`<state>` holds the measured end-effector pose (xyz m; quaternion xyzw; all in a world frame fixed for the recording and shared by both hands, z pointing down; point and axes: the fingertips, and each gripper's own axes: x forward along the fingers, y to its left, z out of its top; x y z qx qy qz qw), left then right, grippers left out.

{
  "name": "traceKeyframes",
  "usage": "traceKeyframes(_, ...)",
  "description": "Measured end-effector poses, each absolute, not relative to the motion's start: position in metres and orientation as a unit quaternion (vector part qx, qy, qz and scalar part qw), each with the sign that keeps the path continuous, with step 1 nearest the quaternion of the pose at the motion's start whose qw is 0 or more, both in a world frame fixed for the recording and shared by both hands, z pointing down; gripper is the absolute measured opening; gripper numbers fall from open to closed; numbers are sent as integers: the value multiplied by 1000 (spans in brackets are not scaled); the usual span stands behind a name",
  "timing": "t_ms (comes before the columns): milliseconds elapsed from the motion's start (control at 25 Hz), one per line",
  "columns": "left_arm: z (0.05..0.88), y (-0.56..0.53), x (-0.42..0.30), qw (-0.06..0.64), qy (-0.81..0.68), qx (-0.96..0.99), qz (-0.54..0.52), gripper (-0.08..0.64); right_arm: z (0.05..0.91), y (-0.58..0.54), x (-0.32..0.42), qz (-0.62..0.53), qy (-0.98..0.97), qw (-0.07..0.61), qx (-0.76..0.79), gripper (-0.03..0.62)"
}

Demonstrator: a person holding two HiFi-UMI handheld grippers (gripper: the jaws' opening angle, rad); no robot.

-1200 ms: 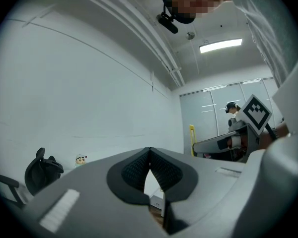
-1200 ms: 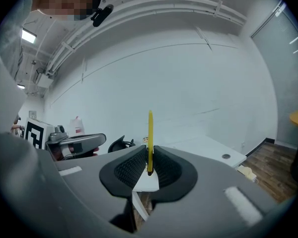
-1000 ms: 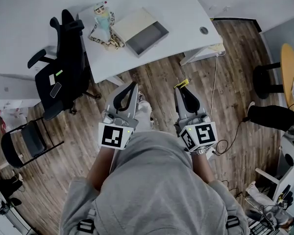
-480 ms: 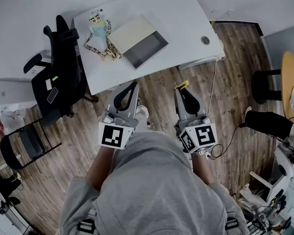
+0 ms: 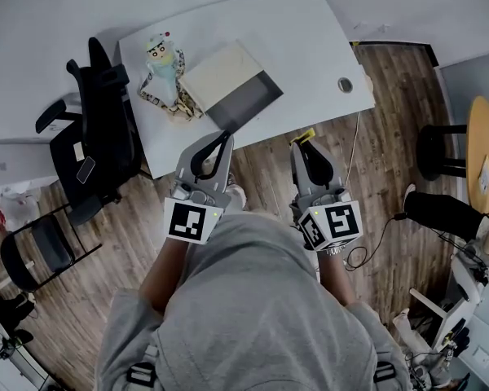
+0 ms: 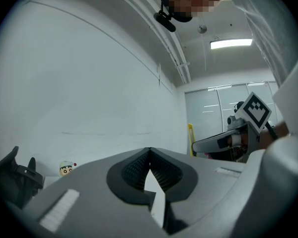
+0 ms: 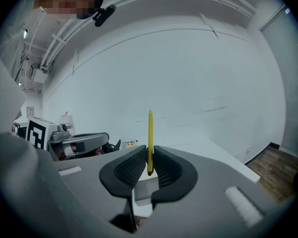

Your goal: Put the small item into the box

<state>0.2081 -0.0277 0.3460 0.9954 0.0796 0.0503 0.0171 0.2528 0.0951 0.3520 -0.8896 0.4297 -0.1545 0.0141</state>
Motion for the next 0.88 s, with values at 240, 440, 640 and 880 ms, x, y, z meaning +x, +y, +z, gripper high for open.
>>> traceKeyframes(240, 345, -47, 233, 17, 82, 995, 46, 3, 352, 74, 278, -153, 429, 11, -890, 64)
traceKeyframes(440, 346, -60, 239, 19, 75, 996, 50, 3, 354, 65, 287, -156, 430, 13, -889, 64)
traceKeyframes(640, 349, -72, 238, 24, 61, 997, 50, 3, 360, 55, 291, -165, 441, 3, -882, 64)
traceKeyframes(880, 350, -89, 236, 27, 32, 998, 52, 3, 365, 39, 302, -167, 458, -2, -873, 64)
